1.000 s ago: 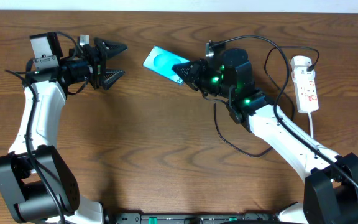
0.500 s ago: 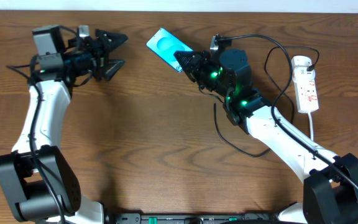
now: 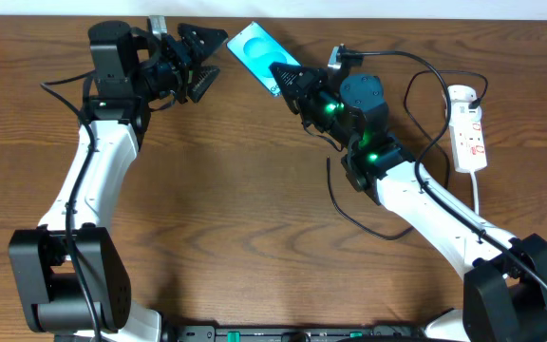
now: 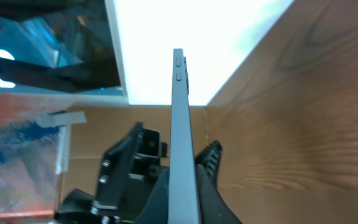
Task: Plug charger to phone and switch on socket
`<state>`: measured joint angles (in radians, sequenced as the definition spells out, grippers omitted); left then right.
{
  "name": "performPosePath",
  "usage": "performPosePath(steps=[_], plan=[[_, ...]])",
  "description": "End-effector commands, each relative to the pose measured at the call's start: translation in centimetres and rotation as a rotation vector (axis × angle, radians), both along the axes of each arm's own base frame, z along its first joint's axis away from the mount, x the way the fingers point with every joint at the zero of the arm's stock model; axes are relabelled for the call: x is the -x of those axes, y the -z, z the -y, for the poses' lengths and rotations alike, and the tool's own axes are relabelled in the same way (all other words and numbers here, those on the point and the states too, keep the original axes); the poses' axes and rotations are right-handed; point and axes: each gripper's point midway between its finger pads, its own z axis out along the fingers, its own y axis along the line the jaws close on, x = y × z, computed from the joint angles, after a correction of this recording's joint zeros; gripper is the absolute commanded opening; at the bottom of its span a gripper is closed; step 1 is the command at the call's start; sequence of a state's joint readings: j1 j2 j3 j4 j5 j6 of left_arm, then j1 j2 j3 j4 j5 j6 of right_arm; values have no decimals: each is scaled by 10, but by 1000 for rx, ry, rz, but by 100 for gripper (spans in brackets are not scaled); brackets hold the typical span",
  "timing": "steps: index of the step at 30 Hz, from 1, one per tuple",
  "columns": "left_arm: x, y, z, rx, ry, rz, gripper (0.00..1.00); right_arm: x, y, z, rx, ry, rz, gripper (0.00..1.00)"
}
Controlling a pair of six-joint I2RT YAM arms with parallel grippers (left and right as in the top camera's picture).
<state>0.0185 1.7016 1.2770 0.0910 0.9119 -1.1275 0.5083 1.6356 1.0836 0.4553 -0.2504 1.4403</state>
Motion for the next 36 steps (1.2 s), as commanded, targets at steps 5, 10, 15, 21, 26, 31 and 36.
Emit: performPosePath(steps=[5,10,15,21,26,31,36], plan=[[-5,-8,-3,19,-35,3,87,8,-38,-16,-108,1,76,1],[-8,-14,-3,34,-40,21,87,12,-38,-21,-115,-19,70,1],[-9,-19,-4,43,-43,39,87,12,-37,-22,-111,-23,70,1],[-9,-24,4,65,-34,47,87,12,-34,-22,-101,-23,68,1],[-7,-36,20,90,-3,81,87,12,-34,-22,-101,-23,67,1],[-6,-46,33,109,20,117,87,13,-34,-23,-101,-27,67,1],[-5,-47,35,117,26,111,86,13,-34,-24,-101,-30,68,1]])
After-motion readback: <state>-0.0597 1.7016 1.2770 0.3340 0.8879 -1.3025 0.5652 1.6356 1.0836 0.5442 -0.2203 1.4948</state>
